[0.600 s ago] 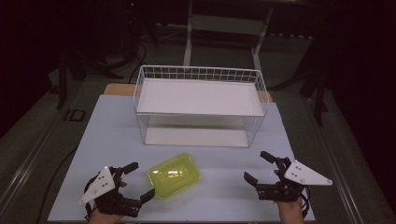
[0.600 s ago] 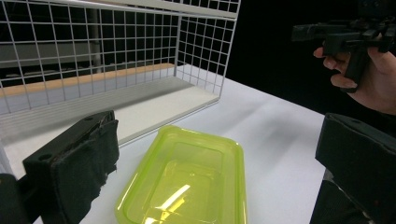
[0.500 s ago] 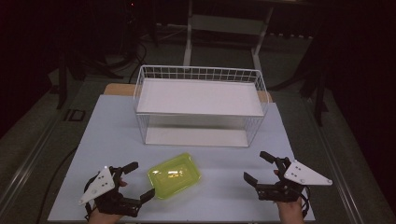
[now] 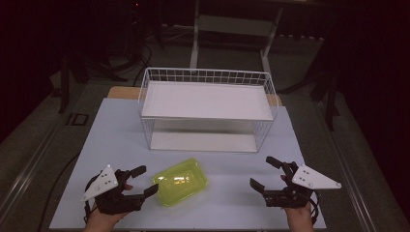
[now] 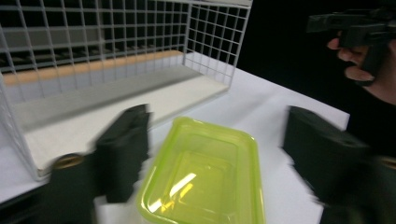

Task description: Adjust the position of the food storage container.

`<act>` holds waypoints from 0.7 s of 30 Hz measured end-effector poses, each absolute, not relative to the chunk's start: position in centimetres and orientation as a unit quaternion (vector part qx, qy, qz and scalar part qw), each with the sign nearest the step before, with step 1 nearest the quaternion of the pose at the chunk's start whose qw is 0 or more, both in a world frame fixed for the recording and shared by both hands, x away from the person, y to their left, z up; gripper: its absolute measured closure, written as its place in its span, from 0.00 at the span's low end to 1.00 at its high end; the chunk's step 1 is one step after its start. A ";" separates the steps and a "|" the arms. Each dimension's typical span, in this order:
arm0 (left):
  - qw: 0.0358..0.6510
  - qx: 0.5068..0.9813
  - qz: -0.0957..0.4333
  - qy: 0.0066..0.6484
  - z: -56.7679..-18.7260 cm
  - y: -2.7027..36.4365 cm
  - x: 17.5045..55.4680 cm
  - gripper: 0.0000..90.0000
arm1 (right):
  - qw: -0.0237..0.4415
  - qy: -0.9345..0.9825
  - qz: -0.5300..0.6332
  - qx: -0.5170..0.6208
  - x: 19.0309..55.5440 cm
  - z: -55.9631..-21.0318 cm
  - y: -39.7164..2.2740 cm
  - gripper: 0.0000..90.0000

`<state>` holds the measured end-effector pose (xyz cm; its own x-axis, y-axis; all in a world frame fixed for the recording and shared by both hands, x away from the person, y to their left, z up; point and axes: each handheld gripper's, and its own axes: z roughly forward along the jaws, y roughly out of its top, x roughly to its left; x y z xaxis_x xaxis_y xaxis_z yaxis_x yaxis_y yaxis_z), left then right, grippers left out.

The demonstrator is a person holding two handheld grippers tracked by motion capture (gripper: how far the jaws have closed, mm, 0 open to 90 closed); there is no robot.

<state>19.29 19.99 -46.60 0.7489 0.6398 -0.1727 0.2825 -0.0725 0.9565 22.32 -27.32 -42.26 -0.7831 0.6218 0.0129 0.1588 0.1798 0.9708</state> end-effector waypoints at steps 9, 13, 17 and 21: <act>0.545 0.763 0.116 0.326 -48.6 20.6 20.2 0.83 | 0.189 0.744 0.586 0.262 22.4 -42.4 -27.3 0.13; 0.509 0.790 0.136 0.315 -49.6 20.6 20.3 0.97 | 0.189 0.743 0.586 0.262 22.3 -42.4 -27.3 0.13; 0.493 0.805 0.131 0.302 -50.5 20.8 20.5 1.00 | 0.188 0.743 0.586 0.262 22.3 -42.4 -27.2 0.13; 0.475 0.820 0.134 0.289 -51.6 20.7 20.6 1.00 | 0.188 0.744 0.585 0.263 22.3 -42.4 -27.2 0.13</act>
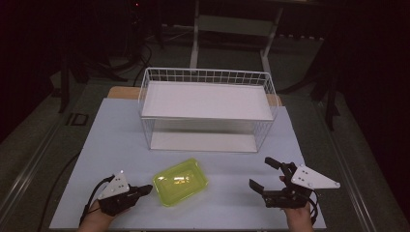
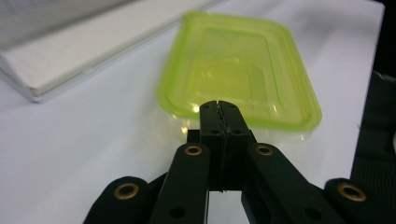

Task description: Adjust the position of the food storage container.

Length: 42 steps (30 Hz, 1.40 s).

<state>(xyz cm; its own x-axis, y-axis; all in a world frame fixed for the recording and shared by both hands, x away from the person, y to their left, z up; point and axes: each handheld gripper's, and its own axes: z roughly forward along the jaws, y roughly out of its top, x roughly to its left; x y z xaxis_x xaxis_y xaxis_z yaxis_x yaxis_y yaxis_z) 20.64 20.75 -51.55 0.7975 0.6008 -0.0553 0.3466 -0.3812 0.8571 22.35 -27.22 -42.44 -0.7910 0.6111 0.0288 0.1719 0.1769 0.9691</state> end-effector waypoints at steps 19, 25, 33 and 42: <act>0.475 0.815 0.161 0.291 -52.8 19.6 23.2 1.00 | 0.180 0.747 0.583 0.264 22.5 -42.7 -27.3 0.13; 0.479 0.810 0.176 0.290 -52.5 18.9 24.5 1.00 | 0.180 0.748 0.582 0.263 22.5 -42.7 -27.2 0.15; 0.481 0.809 0.176 0.289 -52.8 18.0 26.0 1.00 | 0.180 0.748 0.581 0.265 22.4 -42.8 -27.3 0.15; 0.483 0.809 0.179 0.285 -52.6 17.6 26.0 1.00 | 0.188 0.741 0.587 0.268 22.4 -42.7 -27.7 0.14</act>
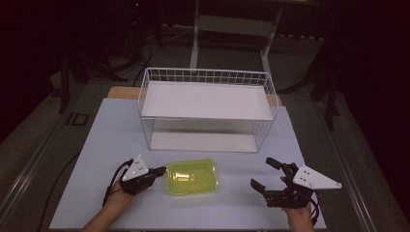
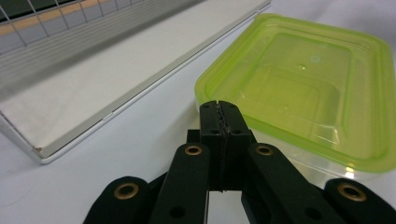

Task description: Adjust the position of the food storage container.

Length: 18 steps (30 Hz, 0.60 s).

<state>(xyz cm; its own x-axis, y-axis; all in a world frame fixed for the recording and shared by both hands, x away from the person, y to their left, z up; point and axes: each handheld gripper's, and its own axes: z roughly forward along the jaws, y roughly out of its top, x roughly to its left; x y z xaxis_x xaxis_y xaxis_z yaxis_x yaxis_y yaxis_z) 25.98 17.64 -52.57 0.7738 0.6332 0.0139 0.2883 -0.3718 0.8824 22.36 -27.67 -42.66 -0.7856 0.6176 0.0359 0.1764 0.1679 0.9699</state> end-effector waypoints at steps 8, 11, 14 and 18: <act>0.484 0.810 0.179 0.281 -53.0 17.3 25.6 1.00 | 0.197 0.737 0.588 0.269 22.3 -42.6 -27.8 0.14; 0.489 0.805 0.176 0.286 -52.9 17.1 26.1 1.00 | 0.192 0.740 0.585 0.271 22.4 -42.7 -27.8 0.14; 0.490 0.804 0.176 0.286 -52.9 16.8 26.4 1.00 | 0.191 0.743 0.581 0.271 22.4 -42.7 -27.7 0.14; 0.492 0.806 0.170 0.281 -53.0 16.2 26.6 1.00 | 0.196 0.742 0.581 0.271 22.3 -42.8 -27.7 0.14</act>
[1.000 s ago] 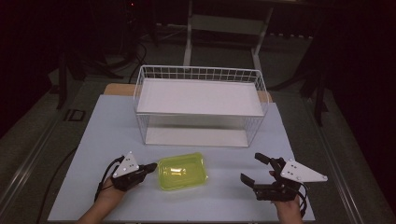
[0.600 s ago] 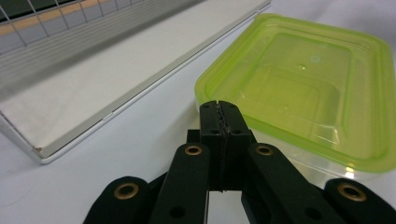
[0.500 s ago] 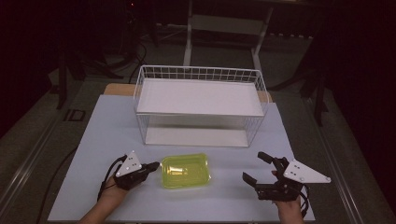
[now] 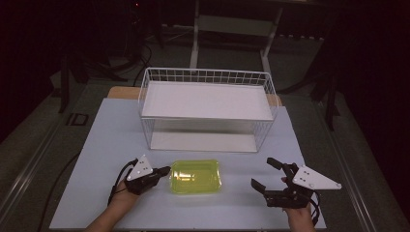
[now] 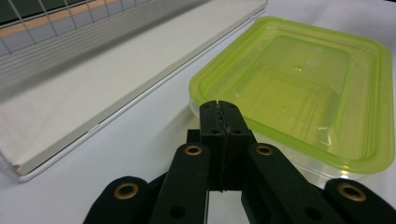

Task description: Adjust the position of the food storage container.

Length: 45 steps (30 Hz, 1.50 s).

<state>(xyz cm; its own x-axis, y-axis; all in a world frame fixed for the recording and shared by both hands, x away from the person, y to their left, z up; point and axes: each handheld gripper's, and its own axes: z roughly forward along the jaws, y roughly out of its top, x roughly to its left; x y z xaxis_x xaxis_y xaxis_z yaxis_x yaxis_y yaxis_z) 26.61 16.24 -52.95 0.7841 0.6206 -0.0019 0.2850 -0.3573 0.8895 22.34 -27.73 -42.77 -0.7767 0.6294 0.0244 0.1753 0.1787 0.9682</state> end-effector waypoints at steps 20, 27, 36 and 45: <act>0.503 0.810 0.146 0.264 -53.4 13.2 27.1 1.00 | 0.191 0.747 0.577 0.271 22.6 -43.0 -27.8 0.15; 0.513 0.804 0.152 0.260 -52.2 13.8 26.6 0.93 | 0.175 0.749 0.579 0.269 22.6 -43.1 -27.6 0.15; 0.561 0.769 0.131 0.277 -48.8 14.6 25.2 0.50 | 0.164 0.760 0.576 0.253 22.1 -43.0 -26.7 0.13; 0.562 0.758 0.107 0.315 -46.8 14.5 24.7 0.01 | 0.192 0.748 0.578 0.263 21.9 -42.8 -26.3 0.13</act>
<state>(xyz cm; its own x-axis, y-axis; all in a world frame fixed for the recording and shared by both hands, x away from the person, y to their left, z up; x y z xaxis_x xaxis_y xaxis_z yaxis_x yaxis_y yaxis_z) 24.70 14.48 -46.83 0.7792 0.5970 -0.1909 0.3560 -0.1708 0.9188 21.86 -26.28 -42.76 -0.7879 0.6156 0.0164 0.1709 0.1929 0.9662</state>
